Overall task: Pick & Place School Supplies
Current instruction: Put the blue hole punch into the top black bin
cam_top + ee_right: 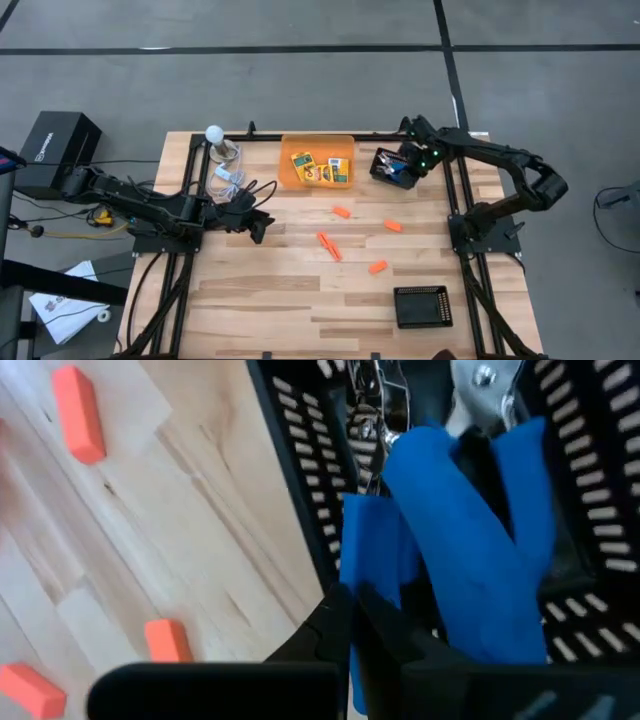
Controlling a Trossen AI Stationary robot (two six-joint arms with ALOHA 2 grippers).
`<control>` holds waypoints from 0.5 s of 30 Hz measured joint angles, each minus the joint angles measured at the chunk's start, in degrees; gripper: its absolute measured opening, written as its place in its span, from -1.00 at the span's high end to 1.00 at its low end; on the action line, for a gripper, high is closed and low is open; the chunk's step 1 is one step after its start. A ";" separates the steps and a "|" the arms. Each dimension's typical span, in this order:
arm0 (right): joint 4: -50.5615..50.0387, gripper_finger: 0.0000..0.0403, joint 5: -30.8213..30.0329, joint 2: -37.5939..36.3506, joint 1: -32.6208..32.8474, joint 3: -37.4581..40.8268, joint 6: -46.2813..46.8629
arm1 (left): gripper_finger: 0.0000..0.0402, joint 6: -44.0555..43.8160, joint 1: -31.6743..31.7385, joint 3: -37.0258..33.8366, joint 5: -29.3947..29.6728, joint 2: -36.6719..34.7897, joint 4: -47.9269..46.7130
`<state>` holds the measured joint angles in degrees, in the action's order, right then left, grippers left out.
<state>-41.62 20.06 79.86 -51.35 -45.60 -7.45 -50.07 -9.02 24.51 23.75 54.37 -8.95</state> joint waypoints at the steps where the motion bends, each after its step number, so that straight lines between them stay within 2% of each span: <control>1: 0.88 1.00 0.59 -0.03 -0.29 0.31 -0.08 | 0.33 -0.20 0.00 0.00 -0.02 0.00 0.00; 11: 4.92 0.99 2.91 0.00 -3.16 0.95 -0.29 | 0.33 -1.42 0.00 0.00 -0.03 0.00 0.00; 15: 5.07 0.88 7.68 0.00 -4.43 0.95 -0.26 | 0.33 -1.43 0.00 0.00 -0.03 0.00 0.00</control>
<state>-36.55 27.74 79.85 -55.79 -44.64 -7.70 -51.50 -9.02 24.51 23.72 54.37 -8.95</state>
